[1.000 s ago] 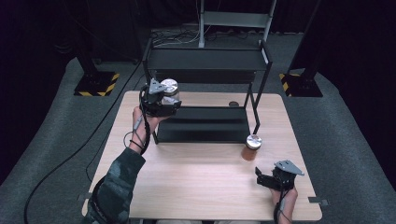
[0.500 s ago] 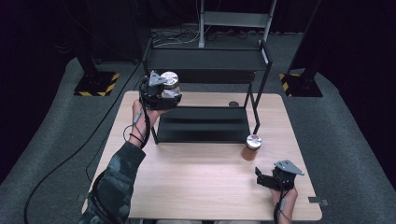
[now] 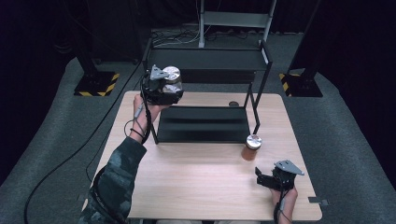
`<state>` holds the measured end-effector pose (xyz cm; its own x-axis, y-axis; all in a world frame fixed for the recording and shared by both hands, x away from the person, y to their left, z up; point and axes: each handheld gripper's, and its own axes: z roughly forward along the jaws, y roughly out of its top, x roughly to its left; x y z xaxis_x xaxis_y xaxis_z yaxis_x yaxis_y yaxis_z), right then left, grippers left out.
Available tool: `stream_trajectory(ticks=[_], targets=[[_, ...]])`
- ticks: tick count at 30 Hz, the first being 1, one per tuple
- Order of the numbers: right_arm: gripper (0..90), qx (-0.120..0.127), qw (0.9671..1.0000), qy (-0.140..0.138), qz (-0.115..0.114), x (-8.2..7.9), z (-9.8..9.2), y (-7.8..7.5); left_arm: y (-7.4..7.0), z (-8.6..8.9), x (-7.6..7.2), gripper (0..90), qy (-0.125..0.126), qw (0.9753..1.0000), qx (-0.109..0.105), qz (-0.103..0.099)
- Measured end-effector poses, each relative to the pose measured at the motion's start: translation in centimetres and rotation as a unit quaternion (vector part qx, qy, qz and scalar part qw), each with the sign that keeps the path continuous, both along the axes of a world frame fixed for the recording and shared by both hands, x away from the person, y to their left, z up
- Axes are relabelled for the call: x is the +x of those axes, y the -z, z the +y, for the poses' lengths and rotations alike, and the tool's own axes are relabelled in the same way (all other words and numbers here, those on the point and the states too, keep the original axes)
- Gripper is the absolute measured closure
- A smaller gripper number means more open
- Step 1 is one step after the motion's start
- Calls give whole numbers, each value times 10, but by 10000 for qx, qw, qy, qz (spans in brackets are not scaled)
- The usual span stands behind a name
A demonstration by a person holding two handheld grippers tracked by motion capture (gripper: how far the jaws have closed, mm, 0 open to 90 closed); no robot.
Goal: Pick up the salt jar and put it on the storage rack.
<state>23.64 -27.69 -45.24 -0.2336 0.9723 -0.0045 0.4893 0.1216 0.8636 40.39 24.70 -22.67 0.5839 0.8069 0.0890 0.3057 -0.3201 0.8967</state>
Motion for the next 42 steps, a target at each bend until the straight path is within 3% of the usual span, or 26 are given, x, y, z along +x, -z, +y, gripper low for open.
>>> stream_trajectory(ticks=[42], targets=[[0,13,10000,6,-12,-1,0,0,-47,-17,6,304,273,9995,-6,-178]])
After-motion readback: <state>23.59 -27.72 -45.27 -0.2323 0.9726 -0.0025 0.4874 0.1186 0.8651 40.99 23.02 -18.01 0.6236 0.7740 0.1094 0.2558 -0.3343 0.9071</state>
